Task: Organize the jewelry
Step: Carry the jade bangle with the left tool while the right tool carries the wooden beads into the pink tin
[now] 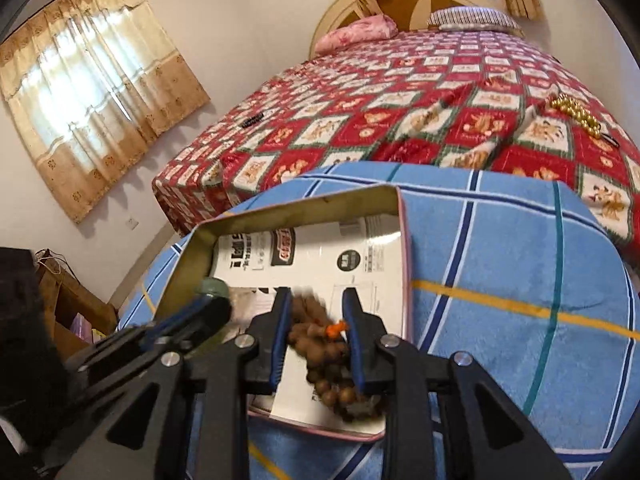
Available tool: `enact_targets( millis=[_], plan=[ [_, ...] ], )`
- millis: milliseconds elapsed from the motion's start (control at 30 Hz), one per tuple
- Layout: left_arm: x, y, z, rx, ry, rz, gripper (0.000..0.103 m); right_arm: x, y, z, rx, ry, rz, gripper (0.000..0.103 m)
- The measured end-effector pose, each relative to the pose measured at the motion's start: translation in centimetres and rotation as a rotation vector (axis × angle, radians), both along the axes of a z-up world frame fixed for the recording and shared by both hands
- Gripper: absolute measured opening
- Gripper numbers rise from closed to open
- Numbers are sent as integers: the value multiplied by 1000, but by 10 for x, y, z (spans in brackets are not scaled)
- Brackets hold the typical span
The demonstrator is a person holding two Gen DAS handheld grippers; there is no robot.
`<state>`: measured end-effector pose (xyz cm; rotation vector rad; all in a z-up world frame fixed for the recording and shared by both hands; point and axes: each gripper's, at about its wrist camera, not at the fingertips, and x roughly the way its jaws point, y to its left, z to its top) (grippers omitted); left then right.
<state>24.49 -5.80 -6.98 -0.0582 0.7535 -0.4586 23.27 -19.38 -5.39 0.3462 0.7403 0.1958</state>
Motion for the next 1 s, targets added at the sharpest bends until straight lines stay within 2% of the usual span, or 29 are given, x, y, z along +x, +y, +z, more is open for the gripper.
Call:
enact_targets(
  millis=[67, 133, 200, 267, 333, 533, 733, 1000],
  plan=[
    [-1, -2, -4, 22, 3, 5, 9, -4, -2, 1, 22, -24, 9, 49],
    [-2, -5, -3, 46, -8, -2, 10, -11, -6, 6, 21, -63, -21, 51],
    [-6, -7, 2, 52, -34, 0, 17, -17, -11, 14, -10, -109, -75, 51],
    [-8, -6, 6, 64, -57, 15, 48, -22, -21, 19, -2, -140, -126, 51],
    [-12, -1, 15, 62, -79, 53, 60, -23, -31, 22, 21, -146, -167, 53],
    [-34, 24, 35, 47, -92, 107, 60, -42, -47, 27, 40, -117, -223, 55],
    [-73, 42, 29, 80, -55, 122, 60, -83, -52, 20, 15, -73, -242, 55],
    [-123, 59, 20, 74, -13, 130, 60, -128, -49, 14, 0, -33, -217, 55]
  ],
)
